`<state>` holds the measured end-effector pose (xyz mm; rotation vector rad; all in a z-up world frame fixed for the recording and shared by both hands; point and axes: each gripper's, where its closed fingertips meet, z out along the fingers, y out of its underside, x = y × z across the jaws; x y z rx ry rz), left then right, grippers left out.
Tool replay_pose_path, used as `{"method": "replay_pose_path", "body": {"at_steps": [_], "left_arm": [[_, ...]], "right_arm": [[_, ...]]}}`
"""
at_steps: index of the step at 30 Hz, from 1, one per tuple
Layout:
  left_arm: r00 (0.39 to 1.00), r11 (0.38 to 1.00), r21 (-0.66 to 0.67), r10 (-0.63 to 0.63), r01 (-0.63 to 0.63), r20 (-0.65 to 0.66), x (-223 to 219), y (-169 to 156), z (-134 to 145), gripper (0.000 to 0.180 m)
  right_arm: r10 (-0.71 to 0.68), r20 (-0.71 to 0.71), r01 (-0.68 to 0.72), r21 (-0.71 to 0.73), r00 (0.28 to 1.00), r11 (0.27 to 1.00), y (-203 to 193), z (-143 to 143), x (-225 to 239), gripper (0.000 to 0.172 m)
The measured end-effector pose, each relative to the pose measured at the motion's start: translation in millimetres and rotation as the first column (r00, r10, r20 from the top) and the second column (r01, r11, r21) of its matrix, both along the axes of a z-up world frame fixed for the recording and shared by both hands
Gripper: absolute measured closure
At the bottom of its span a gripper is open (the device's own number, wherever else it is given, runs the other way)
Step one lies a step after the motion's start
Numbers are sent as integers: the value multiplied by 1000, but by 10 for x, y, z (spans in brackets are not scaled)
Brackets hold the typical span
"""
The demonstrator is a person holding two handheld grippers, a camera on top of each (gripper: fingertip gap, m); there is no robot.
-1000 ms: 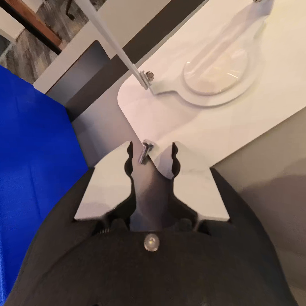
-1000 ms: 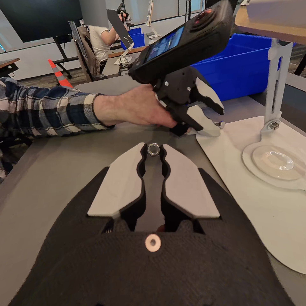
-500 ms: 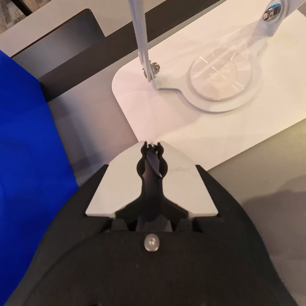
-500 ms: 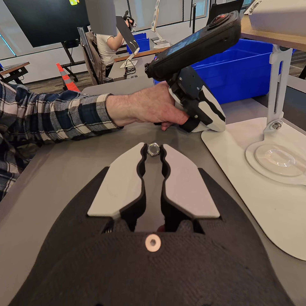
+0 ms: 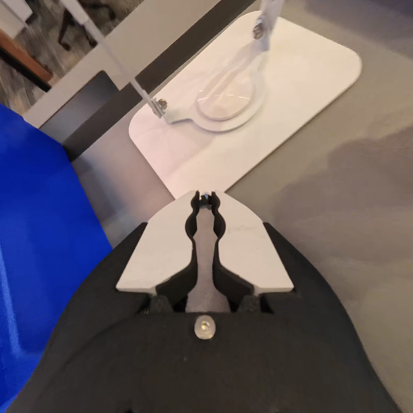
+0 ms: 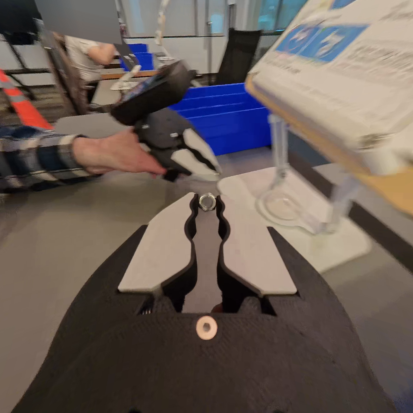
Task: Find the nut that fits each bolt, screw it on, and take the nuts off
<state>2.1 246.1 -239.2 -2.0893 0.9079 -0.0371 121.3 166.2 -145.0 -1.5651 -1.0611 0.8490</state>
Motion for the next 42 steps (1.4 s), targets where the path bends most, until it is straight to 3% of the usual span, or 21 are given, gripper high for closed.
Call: {"method": "replay_pose_path", "body": {"at_steps": [3,7,9,13,17,22,25,28,31,35,37,39,42], "left_arm": [[998,997,56,-61,62,-22,15,-236,73,171],[992,981,154,-112,118,-50,-48,-441,159,171],[987,967,196,-157,162,-39,-46,-531,207,171],[975,930,291,-214,224,-67,-67,-671,292,171],[953,890,342,-277,302,-121,-49,-790,287,171],[949,900,302,-282,313,-143,-78,-785,184,171],[950,902,298,-283,311,-135,-81,-778,186,171],[949,903,293,-285,312,-133,-82,-779,166,171],[950,903,298,-284,310,-129,-85,-776,175,171],[946,882,343,-301,323,-118,-69,-805,272,171],[940,862,376,-321,339,-112,-41,-843,343,171],[933,834,421,-343,357,-111,-3,-893,432,171],[919,793,474,-378,383,-110,63,-983,545,171]], "right_arm": [[-221,37,215,111,975,970,276,340,609,156],[-518,93,496,185,851,848,598,592,1641,156],[-625,142,600,181,768,779,744,518,2109,156],[-673,313,694,57,670,718,919,13,2619,156],[-618,473,711,-27,628,702,950,-443,2719,155],[-570,578,717,-38,584,696,974,-705,2727,155],[-537,595,708,-77,598,702,962,-784,2689,153],[-542,600,713,-70,588,697,968,-784,2697,139],[-570,585,722,-38,577,691,957,-690,2724,137],[-691,511,728,168,512,664,883,-163,2723,143],[-718,424,690,251,553,679,772,205,2513,149],[-665,308,603,281,680,747,596,541,2087,152],[-432,152,402,196,889,895,276,768,1270,152]]}}
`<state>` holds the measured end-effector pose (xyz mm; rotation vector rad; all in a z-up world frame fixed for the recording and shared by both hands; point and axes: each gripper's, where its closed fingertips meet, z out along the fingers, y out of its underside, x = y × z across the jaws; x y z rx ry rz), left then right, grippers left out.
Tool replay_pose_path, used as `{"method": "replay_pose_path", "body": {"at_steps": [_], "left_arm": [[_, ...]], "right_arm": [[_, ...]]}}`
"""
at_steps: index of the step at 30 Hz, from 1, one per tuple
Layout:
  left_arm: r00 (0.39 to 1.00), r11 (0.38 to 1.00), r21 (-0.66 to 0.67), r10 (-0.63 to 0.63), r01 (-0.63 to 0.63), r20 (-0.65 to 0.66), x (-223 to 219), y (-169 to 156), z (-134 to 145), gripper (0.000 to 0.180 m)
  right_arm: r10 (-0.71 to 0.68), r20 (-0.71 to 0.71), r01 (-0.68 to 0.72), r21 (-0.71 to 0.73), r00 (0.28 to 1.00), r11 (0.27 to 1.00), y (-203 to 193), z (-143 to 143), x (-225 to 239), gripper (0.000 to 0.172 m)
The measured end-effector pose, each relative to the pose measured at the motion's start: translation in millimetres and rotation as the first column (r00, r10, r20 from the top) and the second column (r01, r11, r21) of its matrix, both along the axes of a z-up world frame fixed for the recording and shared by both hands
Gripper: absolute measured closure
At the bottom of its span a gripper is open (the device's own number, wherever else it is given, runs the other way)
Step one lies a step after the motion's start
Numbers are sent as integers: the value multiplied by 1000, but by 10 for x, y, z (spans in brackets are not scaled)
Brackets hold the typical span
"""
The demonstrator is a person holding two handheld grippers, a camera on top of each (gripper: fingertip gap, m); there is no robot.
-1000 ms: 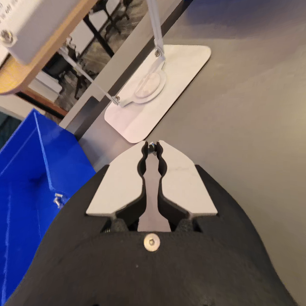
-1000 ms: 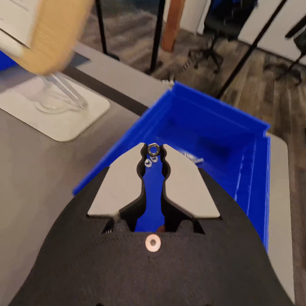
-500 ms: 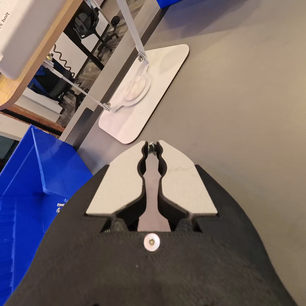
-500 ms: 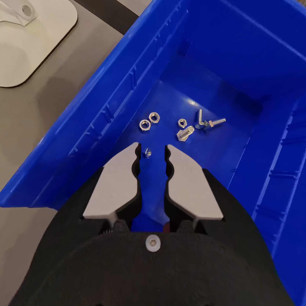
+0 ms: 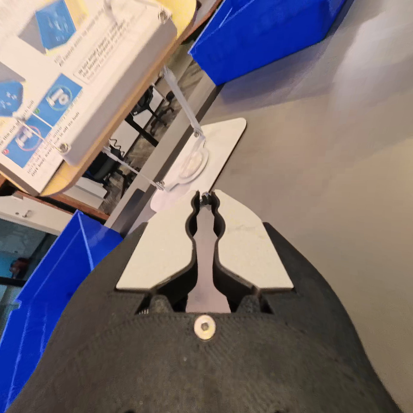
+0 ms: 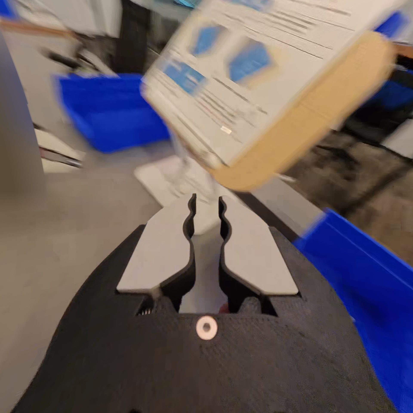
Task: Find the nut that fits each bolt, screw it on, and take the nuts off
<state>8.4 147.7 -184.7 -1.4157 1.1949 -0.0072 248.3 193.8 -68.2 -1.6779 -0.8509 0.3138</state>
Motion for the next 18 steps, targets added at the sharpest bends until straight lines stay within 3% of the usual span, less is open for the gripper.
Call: {"method": "replay_pose_path", "body": {"at_steps": [2,4,8,11,14,18], "left_arm": [[999,999,40,-33,33,8,51,-78,76,171],[998,994,90,-66,65,6,109,-168,153,171],[990,973,184,-140,140,-15,235,-372,289,171],[983,957,226,-182,183,-24,296,-491,371,171],[979,944,257,-199,205,-52,322,-545,396,171],[972,933,273,-224,234,-67,366,-607,396,171]], "right_arm": [[190,-129,-198,-49,973,979,-205,3,-520,151],[352,-284,-401,-134,892,906,-396,-82,-1001,149],[448,-627,-717,-269,637,643,-631,-309,-1710,149],[450,-719,-827,-321,530,461,-743,-517,-2033,144],[435,-787,-890,-306,437,339,-845,-575,-2201,149],[437,-812,-917,-290,388,275,-934,-600,-2308,154]]}}
